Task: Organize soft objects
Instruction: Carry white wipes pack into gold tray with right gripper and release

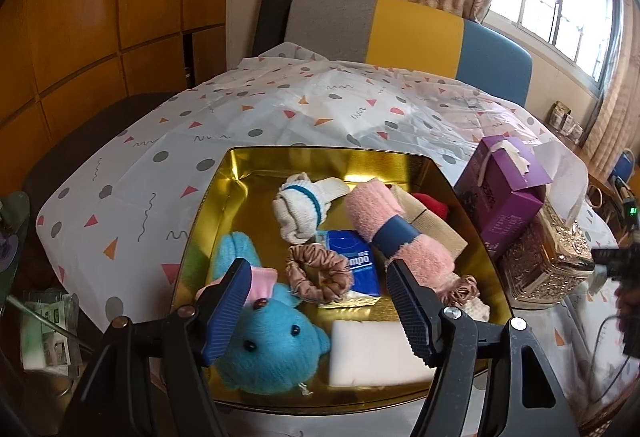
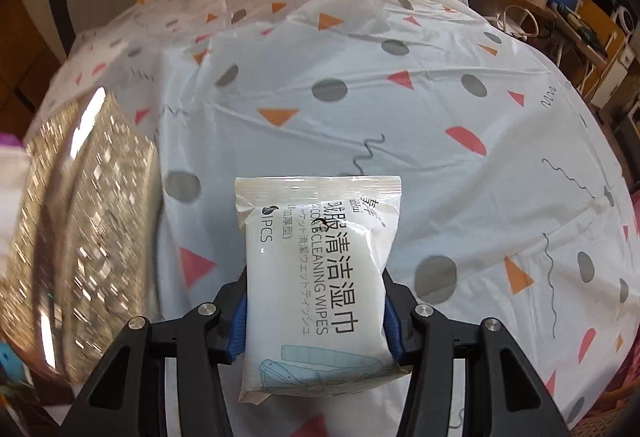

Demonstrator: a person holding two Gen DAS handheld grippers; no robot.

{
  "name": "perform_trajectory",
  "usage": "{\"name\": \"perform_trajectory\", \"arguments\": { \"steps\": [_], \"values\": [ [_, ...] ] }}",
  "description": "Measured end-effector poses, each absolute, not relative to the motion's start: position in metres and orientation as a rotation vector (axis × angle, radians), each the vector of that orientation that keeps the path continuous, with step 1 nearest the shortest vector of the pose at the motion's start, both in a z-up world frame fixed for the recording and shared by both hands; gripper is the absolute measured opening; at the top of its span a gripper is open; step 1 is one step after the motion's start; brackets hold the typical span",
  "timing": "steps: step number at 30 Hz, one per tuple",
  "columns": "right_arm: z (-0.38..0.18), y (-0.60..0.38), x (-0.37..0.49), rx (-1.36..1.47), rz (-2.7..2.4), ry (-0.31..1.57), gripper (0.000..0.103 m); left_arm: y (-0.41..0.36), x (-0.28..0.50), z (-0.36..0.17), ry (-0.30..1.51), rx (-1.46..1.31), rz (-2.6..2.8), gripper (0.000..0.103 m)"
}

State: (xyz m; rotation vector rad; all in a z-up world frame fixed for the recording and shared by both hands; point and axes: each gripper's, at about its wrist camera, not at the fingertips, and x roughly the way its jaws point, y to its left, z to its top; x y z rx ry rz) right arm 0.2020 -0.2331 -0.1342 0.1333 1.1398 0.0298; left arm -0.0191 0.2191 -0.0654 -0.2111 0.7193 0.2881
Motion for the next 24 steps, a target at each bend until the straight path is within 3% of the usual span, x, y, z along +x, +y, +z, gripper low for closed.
{"name": "perform_trajectory", "arguments": {
  "steps": [15, 24],
  "values": [
    [-0.021, -0.146, 0.255, 0.044, 0.164, 0.921, 0.052, 0.237, -0.023, -0.068, 0.72, -0.239, 0.327, 0.074],
    [0.038, -0.008, 0.194, -0.143, 0.494, 0.753, 0.052, 0.251, -0.032, -0.068, 0.711, -0.254, 0.376, 0.077]
  ]
}}
